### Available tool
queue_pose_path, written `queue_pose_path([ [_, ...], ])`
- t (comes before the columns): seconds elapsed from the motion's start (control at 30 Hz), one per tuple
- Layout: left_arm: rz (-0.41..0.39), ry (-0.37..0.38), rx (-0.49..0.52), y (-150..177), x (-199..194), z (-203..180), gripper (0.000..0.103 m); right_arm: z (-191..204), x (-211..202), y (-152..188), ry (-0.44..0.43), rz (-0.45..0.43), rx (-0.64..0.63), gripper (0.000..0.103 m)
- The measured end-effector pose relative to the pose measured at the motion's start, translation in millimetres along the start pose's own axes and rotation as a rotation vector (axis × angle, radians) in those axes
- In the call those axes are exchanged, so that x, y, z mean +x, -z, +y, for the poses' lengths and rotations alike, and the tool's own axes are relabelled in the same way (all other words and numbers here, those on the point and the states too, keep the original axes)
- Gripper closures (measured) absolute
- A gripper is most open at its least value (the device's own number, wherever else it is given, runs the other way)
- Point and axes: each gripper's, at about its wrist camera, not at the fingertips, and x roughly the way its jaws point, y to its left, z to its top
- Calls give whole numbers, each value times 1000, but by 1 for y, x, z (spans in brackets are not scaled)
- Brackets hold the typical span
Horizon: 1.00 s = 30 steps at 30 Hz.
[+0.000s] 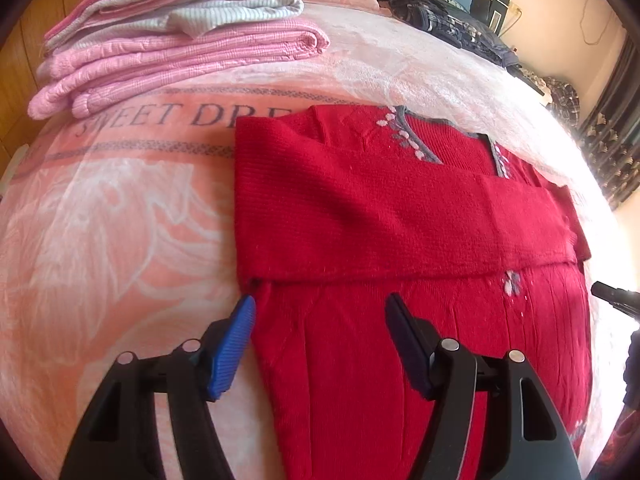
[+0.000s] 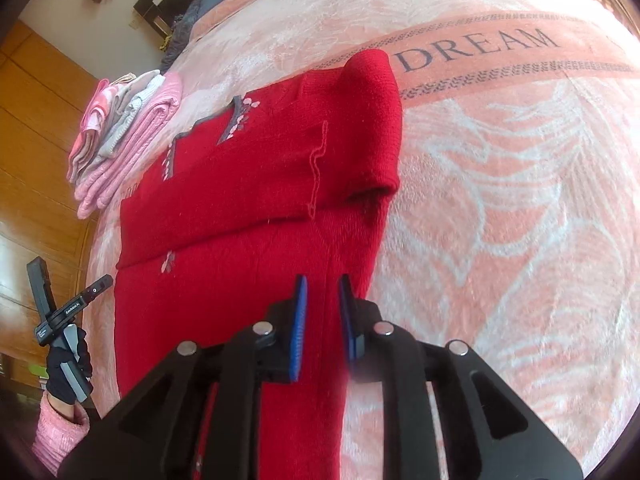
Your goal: Fold small clothes
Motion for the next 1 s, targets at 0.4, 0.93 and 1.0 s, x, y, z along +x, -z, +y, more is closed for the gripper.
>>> queue_pose_path([
  [0.4,250,93,-61,147,-56,30,31,21,-54,143,52,110,-86,68],
  [0.93,273,181,-113,225,-85,9,31,31,-71,225,61,189,-67,60],
  [1.0,268,180,-120,229,-88,12,31,31,-70,230,63,198,-71,59],
])
